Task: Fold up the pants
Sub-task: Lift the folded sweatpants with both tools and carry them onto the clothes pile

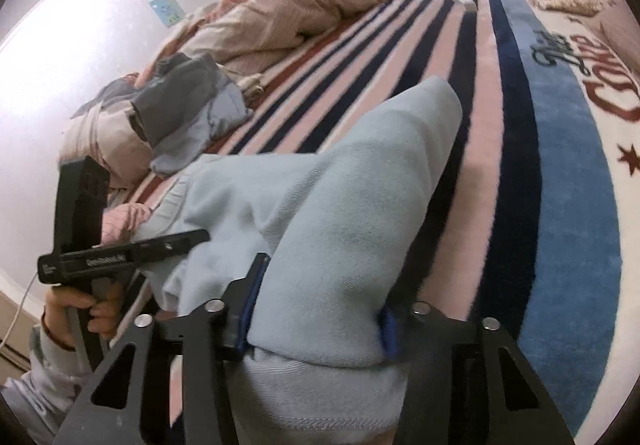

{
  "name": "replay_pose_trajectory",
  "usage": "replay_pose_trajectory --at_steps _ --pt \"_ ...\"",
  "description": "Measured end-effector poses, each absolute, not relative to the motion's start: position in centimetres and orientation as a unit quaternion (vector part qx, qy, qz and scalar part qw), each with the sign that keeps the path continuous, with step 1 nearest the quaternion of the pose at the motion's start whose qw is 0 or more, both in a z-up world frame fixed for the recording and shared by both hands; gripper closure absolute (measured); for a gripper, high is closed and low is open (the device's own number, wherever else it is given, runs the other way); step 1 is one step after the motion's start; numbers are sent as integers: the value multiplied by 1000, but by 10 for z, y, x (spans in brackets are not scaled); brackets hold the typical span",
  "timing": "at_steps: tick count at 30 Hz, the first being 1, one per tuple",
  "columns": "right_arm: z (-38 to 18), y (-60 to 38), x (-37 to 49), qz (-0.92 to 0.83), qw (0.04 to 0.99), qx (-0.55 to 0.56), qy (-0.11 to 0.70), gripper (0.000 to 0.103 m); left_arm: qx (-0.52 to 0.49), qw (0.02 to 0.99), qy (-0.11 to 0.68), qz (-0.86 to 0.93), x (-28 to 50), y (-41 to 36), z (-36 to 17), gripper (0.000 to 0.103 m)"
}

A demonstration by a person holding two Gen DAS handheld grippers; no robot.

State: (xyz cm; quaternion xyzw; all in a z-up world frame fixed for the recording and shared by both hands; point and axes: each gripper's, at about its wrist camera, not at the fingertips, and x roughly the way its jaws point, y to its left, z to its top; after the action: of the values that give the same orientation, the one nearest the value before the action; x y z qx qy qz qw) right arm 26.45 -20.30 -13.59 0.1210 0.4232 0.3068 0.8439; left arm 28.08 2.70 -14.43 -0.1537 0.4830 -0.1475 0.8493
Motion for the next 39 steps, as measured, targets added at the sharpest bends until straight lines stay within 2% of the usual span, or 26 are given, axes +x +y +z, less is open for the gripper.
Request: replay_pose_trajectory --at_steps 2,9,17,22,30,39 --pt "-127 -197 261 306 851 111 413 68 -146 858 469 -152 276 24 -130 79" --pt "-76 -179 240 339 860 119 362 72 -132 892 406 -147 242 41 -65 80" --pt "-10 -107 204 397 856 87 319 72 -136 928 332 -104 176 124 13 80" --pt "13 -42 189 440 838 67 316 72 -135 941 305 -61 132 187 37 80" --pt "22 78 165 496 802 3 332 72 -149 947 286 7 76 288 29 80" --pt "-22 154 157 504 779 -42 370 72 -169 933 315 37 60 353 -35 80"
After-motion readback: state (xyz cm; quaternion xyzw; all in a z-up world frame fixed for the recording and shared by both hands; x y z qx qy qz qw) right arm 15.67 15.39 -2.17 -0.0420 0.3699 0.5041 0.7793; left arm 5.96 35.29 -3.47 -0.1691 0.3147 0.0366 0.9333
